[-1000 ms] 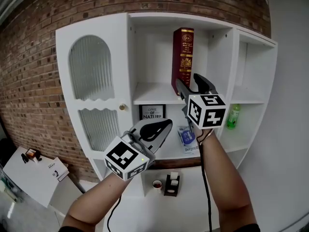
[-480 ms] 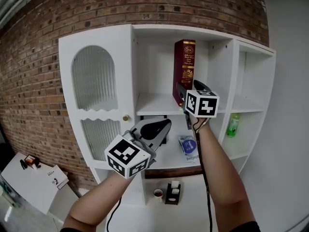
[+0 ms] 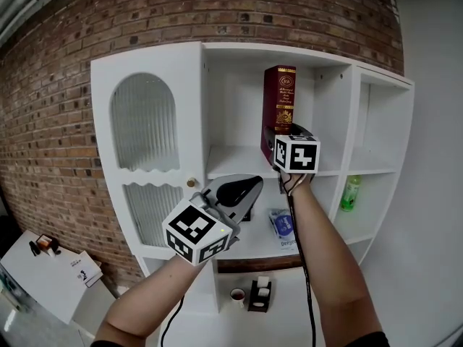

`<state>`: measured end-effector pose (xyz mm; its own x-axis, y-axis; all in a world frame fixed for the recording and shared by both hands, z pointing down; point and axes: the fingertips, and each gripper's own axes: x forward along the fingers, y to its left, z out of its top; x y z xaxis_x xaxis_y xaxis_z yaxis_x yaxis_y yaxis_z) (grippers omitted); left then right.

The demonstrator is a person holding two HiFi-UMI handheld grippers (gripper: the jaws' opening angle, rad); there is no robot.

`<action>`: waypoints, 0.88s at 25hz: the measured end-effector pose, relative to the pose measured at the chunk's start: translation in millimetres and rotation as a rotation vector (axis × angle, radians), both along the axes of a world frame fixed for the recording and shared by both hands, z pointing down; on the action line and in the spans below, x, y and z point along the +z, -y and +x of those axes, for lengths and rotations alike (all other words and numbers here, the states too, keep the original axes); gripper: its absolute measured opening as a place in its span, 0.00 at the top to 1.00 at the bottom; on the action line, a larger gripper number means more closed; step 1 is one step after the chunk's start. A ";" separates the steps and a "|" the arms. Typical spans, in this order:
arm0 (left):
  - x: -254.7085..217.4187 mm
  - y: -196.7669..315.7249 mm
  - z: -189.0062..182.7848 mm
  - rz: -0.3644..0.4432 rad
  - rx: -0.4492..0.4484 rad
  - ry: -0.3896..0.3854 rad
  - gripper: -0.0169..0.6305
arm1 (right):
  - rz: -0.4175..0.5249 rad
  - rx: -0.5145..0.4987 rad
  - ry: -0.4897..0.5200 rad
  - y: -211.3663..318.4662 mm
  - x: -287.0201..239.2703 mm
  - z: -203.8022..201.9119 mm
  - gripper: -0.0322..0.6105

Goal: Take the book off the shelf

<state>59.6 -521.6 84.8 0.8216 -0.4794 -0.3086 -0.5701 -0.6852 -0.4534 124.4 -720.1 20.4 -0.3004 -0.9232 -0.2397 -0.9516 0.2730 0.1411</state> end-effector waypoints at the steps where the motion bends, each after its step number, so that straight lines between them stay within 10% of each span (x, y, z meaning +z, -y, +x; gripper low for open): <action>1: 0.5 -0.6 0.1 0.001 0.000 0.001 0.97 | -0.007 0.001 -0.005 1.0 1.9 -0.7 0.51; 22: -6.1 -7.0 -3.0 0.006 -0.010 -0.007 0.97 | -0.071 -0.020 -0.032 8.0 6.3 -7.3 0.56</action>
